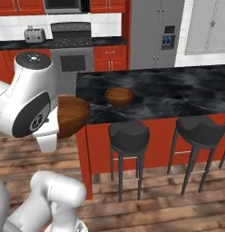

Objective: Pick up the bowls from the cabinet and place each bowl in front of a stool on the dining counter.

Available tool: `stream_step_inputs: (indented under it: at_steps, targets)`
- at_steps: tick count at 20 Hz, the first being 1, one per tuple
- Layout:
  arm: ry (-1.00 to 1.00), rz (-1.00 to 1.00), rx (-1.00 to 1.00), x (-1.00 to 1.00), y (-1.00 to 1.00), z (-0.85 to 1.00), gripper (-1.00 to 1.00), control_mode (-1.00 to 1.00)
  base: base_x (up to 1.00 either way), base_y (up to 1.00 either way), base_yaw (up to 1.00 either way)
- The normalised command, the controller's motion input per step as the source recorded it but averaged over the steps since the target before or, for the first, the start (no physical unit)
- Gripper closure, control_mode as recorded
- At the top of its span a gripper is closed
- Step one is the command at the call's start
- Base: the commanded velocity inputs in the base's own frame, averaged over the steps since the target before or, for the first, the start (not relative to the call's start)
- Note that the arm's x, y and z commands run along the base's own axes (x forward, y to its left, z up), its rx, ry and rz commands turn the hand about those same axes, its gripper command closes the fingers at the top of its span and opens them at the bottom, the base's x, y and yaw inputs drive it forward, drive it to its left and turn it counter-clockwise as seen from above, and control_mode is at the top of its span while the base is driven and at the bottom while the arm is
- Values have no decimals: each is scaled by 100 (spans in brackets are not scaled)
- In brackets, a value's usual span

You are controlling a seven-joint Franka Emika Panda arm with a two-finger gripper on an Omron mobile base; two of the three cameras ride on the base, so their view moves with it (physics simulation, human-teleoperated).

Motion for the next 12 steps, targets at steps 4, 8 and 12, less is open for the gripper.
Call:
stream_step_inputs:
  at_steps: [4,8,12]
  targets:
    - [0,0,0,0,0,0,100,100,89,-100,-5]
    - [0,0,0,0,0,0,100,100,100,-100,8]
    - [0,0,0,0,0,0,100,100,100,-100,20]
